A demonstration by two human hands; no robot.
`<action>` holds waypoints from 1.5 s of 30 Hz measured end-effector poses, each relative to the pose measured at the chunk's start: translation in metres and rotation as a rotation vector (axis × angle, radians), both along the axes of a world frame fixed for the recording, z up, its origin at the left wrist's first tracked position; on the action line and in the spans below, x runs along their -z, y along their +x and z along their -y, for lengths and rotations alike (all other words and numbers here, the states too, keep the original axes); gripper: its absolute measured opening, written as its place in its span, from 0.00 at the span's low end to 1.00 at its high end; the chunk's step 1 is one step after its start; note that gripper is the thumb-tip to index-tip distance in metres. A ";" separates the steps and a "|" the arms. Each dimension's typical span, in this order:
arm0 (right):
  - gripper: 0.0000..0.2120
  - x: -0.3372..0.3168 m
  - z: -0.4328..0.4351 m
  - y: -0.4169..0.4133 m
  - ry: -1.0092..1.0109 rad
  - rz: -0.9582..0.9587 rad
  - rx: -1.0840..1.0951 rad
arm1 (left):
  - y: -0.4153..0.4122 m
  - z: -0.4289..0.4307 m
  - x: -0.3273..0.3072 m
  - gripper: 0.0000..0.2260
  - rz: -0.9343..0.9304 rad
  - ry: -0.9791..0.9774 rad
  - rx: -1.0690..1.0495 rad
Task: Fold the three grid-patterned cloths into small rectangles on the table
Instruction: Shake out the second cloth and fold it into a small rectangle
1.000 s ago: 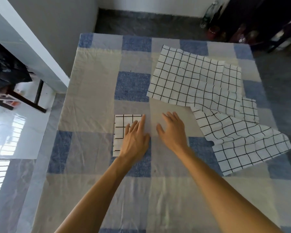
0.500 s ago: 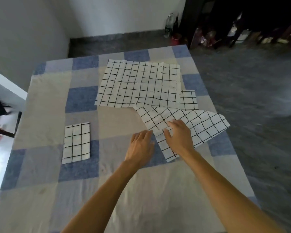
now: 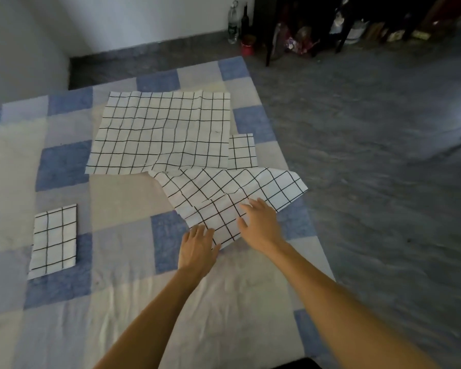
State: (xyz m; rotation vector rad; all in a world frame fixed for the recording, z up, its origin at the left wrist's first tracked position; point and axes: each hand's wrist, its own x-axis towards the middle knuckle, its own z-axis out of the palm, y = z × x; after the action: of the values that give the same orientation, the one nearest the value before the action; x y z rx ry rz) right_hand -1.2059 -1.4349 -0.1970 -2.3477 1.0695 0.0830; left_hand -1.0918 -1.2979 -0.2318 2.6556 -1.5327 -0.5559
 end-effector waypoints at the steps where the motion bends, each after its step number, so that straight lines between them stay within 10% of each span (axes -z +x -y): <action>1: 0.21 0.002 0.000 -0.001 0.015 -0.006 -0.009 | 0.001 0.000 0.003 0.19 -0.005 -0.005 -0.003; 14: 0.20 0.016 -0.016 -0.007 -0.001 0.044 0.083 | 0.034 0.012 0.002 0.08 0.135 0.073 0.242; 22: 0.28 -0.002 -0.044 -0.001 0.000 -0.081 -0.081 | 0.038 -0.003 -0.028 0.05 -0.036 -0.289 0.108; 28: 0.11 -0.026 -0.065 0.024 -0.245 0.173 0.094 | 0.056 -0.017 -0.064 0.07 -0.072 -0.501 0.074; 45: 0.08 -0.179 -0.085 0.098 -0.467 0.385 0.025 | 0.118 -0.040 -0.181 0.21 0.306 -0.856 0.306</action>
State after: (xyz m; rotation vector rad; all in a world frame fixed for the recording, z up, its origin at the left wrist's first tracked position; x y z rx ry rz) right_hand -1.1083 -1.3503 -0.0181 -2.5987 0.9998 -0.6683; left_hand -0.9737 -1.2583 -0.0511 1.9053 -1.7220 0.4532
